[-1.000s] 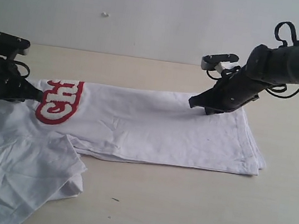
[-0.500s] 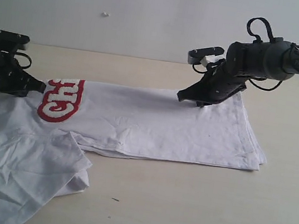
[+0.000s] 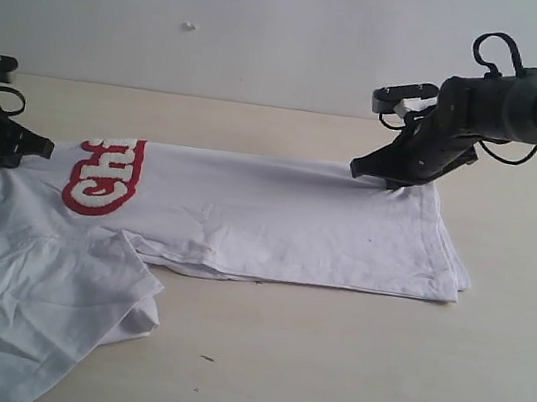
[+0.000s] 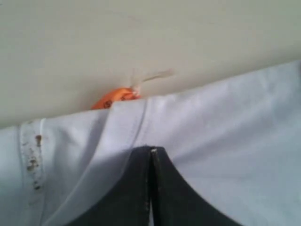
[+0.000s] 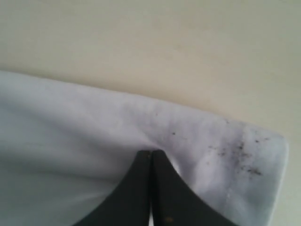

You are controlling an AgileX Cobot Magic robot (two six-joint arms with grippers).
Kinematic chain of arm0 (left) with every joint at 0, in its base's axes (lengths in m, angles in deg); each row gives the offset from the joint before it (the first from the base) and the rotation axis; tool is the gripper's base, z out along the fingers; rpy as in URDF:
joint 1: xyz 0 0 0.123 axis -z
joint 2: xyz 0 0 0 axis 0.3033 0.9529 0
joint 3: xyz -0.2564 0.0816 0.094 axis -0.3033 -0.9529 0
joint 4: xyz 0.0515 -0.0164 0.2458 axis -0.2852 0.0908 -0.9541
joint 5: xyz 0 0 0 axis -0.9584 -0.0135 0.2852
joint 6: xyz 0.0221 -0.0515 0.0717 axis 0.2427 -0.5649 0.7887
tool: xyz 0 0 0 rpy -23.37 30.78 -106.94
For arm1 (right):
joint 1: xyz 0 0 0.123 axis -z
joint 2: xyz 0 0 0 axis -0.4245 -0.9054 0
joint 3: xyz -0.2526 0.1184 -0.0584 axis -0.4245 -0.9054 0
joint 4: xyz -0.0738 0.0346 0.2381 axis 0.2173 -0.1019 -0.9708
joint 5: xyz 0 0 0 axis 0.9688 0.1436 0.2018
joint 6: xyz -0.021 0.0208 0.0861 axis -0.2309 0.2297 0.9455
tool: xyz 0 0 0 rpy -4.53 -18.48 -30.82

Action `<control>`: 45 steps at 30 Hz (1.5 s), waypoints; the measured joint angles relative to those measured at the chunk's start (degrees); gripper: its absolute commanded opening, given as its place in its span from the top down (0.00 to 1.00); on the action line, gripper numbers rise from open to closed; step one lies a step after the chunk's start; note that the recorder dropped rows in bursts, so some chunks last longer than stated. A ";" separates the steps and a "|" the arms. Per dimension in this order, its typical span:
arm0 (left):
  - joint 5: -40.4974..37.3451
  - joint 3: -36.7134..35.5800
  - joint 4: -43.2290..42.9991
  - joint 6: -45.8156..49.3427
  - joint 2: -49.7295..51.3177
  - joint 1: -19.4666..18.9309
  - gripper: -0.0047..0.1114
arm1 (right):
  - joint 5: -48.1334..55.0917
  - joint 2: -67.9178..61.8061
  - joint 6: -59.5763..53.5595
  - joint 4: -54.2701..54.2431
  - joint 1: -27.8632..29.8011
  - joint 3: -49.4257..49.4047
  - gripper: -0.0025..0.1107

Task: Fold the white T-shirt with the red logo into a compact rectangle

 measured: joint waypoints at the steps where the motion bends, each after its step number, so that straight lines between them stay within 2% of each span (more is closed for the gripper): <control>1: -0.27 0.00 -0.12 0.04 -0.26 0.47 0.96 | 0.33 0.25 -0.68 -0.46 0.13 0.00 0.98; 5: -4.22 -0.47 -0.60 1.14 -3.39 2.10 0.96 | 3.87 2.36 -2.67 -1.82 0.49 -0.74 0.98; 10: -10.99 -1.00 -0.60 2.88 -11.49 2.55 0.96 | 7.44 7.42 -4.04 -2.85 0.63 -0.77 0.92; 13: -13.56 -3.72 -0.72 3.99 -17.89 2.89 0.96 | 10.63 10.11 -5.65 -5.21 0.67 -0.77 0.91; 17: -14.56 -11.40 -0.72 4.64 -27.70 5.00 0.96 | 11.41 15.02 -6.66 -9.00 0.67 -3.70 0.91; 26: -15.71 -26.73 -0.72 4.79 -44.56 12.25 0.96 | 1.70 36.36 -8.18 -12.96 0.76 -22.71 0.96; 31: -16.97 -33.45 -0.72 4.79 -48.97 19.53 0.95 | 1.42 45.81 -8.18 -13.06 0.89 -29.86 0.96; 34: -18.43 -36.23 -0.72 4.79 -49.09 24.74 0.85 | 2.21 50.26 -8.18 -13.06 0.89 -32.81 0.96; 38: -19.28 -38.44 -0.72 4.79 -47.54 29.61 0.56 | 3.73 55.42 -8.18 -13.06 0.94 -35.54 0.96; 39: -19.28 -38.70 -0.51 4.79 -46.81 30.94 0.51 | 4.50 56.76 -8.18 -13.06 0.94 -36.05 0.96; 41: -18.88 -38.80 0.36 4.31 -45.71 32.76 0.47 | 5.35 58.33 -8.18 -13.06 0.94 -36.51 0.96; 45: -15.14 -38.90 0.68 2.56 -42.09 35.75 0.47 | 7.58 60.86 -8.18 -12.83 0.94 -36.74 0.96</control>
